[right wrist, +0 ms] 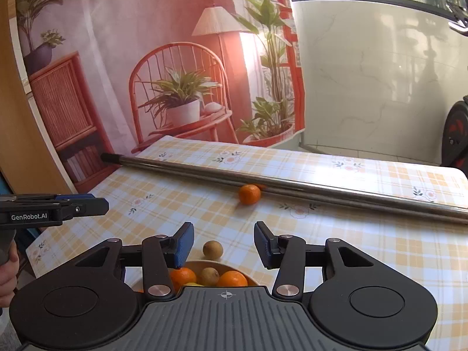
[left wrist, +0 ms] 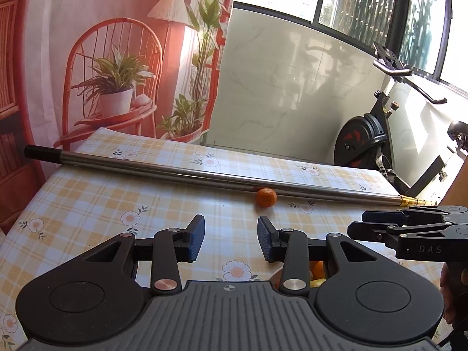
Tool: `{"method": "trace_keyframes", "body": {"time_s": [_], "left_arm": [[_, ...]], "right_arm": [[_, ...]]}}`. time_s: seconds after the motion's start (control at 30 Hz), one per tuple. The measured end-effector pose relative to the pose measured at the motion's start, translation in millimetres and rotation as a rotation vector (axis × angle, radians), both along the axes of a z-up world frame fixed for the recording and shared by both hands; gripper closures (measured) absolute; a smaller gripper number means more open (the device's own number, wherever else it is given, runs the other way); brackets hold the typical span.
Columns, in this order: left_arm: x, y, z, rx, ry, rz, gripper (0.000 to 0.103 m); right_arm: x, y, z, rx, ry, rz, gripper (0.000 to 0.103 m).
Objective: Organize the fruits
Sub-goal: 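Grasp a brown kiwi with the right tool while the left tool moves toward the last orange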
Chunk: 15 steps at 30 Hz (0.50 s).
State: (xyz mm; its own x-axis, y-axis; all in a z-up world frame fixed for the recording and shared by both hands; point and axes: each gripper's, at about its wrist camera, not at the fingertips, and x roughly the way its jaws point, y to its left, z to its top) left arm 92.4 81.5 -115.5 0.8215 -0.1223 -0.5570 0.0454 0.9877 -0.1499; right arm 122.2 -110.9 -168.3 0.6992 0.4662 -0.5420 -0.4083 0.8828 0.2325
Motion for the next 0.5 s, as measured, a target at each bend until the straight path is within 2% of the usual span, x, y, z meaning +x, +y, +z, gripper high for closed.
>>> {"method": "trace_keyframes", "body": {"time_s": [0.23,0.5], "left_arm": [[4,12,-5,-0.019,0.009,0.027,0.061],[16,25,-17,-0.045,0.04,0.051,0.061]], "right_arm": [[19,33,-4,-0.123,-0.003,0.022,0.06],[52,57,-19,-0.154,0.137,0.067,0.06]]}}
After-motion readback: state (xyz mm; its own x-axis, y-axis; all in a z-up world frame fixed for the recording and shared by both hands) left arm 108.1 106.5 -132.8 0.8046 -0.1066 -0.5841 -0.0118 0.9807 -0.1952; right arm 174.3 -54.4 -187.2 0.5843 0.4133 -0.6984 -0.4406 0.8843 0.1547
